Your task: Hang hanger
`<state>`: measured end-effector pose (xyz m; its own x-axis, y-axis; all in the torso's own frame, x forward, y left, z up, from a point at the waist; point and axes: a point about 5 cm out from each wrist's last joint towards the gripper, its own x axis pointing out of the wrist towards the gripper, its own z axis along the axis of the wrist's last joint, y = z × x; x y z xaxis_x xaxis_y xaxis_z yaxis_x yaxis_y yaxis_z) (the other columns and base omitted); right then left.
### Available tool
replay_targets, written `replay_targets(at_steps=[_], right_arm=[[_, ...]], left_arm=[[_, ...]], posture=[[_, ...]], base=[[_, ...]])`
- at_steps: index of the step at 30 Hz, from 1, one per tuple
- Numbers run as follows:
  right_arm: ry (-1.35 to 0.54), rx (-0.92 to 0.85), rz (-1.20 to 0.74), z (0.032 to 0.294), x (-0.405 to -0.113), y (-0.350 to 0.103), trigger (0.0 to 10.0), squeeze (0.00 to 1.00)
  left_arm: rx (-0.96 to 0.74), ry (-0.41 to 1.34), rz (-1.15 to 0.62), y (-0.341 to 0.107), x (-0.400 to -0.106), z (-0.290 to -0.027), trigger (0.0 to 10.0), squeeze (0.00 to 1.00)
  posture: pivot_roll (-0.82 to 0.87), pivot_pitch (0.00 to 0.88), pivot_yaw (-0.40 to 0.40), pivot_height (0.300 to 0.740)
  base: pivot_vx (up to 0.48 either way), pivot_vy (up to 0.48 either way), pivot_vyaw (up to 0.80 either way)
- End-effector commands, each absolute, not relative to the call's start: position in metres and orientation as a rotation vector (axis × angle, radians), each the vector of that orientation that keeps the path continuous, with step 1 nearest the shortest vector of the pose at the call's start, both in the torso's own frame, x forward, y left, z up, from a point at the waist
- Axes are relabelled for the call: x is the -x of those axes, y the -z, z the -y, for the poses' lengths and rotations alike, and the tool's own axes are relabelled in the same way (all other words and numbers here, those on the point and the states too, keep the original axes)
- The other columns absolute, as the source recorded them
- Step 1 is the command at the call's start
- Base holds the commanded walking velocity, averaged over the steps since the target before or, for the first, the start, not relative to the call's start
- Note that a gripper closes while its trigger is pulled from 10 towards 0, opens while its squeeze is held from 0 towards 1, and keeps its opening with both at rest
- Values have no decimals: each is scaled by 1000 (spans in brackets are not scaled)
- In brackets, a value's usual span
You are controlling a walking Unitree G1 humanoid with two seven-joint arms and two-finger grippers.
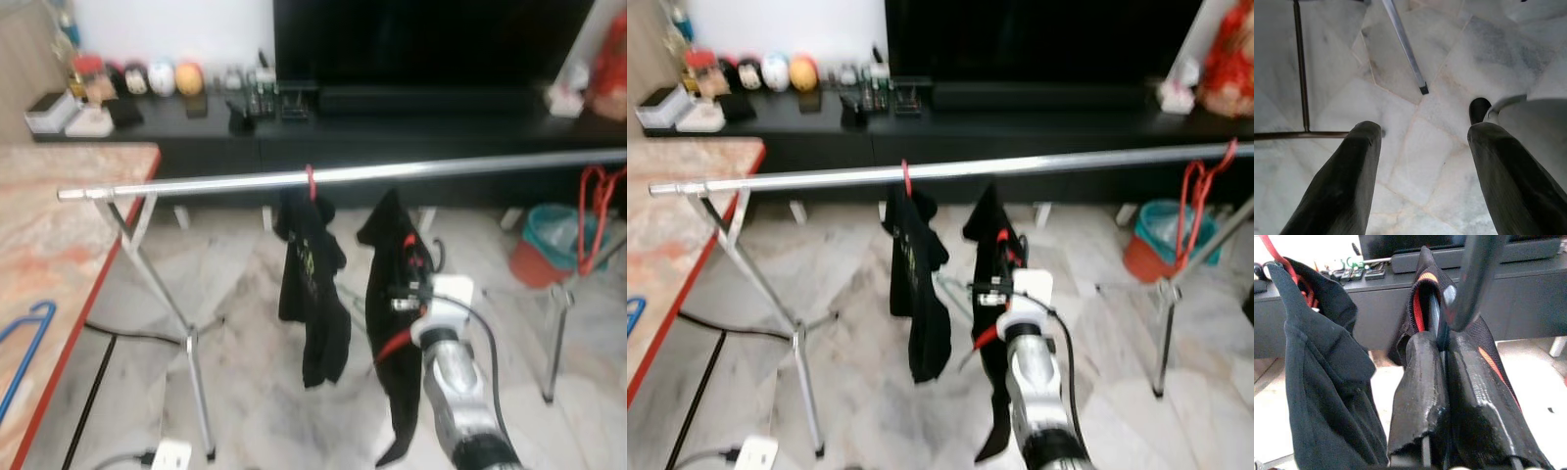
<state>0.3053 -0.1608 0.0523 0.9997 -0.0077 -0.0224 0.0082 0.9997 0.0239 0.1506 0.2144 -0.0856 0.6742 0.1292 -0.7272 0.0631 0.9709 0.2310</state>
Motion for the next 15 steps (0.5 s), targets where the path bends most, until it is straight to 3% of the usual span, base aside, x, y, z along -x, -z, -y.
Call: replay_targets(at_steps=[1, 15], right_arm=[[26, -16, 12, 166, -310, -61, 10000, 0], [27, -13, 18, 163, -315, -65, 10000, 0]], left_arm=[[-252, -30, -856, 89, -143, -213, 10000, 0], [-248, -42, -859, 88, -144, -216, 10000, 0]], posture=[[29, 4, 0, 740], [36, 58, 9, 740]], base=[[-270, 0, 0], [-268, 0, 0]])
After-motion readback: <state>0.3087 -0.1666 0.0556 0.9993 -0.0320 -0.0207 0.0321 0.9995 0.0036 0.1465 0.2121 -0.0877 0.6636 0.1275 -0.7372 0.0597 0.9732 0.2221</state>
